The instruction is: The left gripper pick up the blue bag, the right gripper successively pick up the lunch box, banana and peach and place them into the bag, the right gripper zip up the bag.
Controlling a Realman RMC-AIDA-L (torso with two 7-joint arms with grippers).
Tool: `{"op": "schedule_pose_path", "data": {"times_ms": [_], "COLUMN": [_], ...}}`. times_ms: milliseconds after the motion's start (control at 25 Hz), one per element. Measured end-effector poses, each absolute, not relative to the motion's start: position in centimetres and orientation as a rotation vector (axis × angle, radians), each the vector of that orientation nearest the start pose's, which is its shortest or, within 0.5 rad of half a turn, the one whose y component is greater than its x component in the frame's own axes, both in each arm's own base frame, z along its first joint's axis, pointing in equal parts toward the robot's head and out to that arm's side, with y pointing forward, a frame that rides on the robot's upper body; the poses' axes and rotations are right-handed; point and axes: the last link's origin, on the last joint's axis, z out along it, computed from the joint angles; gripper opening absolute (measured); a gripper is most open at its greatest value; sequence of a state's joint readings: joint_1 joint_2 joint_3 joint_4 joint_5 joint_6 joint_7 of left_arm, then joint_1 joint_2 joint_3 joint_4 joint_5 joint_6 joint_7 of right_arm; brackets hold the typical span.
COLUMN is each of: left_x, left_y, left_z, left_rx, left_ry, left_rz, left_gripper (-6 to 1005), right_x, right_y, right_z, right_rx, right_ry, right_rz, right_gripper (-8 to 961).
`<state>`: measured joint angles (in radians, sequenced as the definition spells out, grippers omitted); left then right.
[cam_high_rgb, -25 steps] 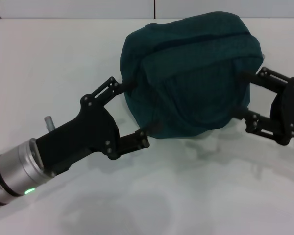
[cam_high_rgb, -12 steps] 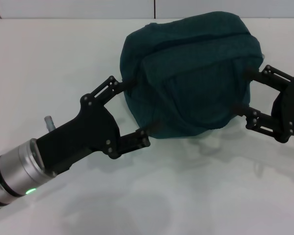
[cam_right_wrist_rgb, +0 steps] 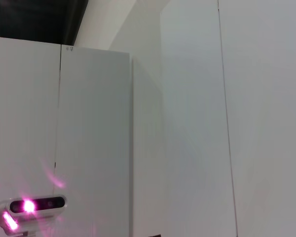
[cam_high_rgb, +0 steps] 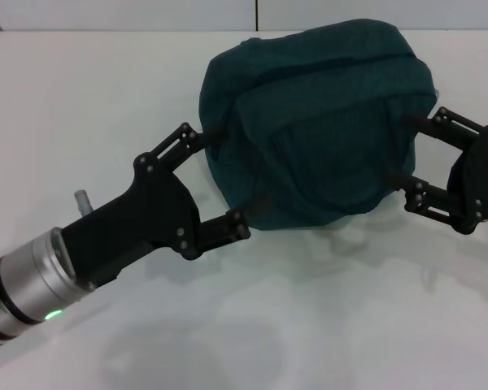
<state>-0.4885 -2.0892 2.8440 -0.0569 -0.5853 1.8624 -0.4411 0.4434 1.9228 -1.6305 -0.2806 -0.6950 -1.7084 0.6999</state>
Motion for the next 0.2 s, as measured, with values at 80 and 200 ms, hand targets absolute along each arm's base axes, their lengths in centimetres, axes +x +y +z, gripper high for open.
{"op": "schedule_pose_path", "data": {"times_ms": [80, 200], "left_x": [-24.78, -24.78], "left_y": [24.91, 24.89], "left_z": [-4.08, -4.1], "left_rx": [-2.31, -2.309], "left_ry": [-0.069, -0.071], "left_rz": [-1.335, -1.335], "left_gripper": [892, 892], "right_x": [24.96, 24.91], "right_y": [28.71, 28.7], "right_z": [0.51, 0.48], "right_rx": [-2.448, -2.447], "right_ry": [0.082, 0.081], "right_rz": [1.282, 1.284], "right_gripper": [708, 708]}}
